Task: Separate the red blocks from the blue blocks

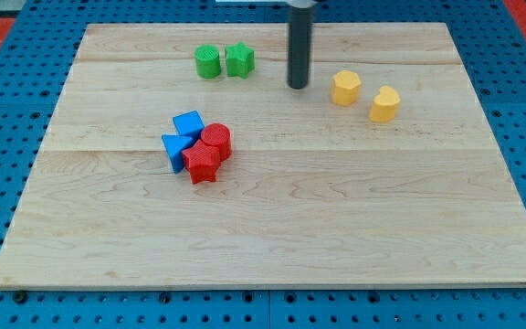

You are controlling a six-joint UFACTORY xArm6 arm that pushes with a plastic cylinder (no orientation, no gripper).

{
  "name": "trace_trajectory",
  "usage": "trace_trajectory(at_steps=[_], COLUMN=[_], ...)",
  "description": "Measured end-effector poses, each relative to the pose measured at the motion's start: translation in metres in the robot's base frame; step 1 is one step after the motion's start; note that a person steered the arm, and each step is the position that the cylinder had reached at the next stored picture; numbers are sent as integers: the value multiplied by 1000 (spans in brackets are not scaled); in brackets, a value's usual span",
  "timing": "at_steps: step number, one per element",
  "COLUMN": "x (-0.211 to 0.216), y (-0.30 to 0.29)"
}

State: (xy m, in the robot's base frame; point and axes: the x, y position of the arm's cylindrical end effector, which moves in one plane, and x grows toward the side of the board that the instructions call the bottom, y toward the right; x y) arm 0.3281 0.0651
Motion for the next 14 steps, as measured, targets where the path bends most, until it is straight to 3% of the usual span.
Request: trace_trajectory(at_steps=[3, 4, 6, 7, 8, 11, 13, 14], x=[31, 68, 93, 66, 75, 162, 181, 211], y=[44, 15, -70, -116, -145, -149, -218, -208])
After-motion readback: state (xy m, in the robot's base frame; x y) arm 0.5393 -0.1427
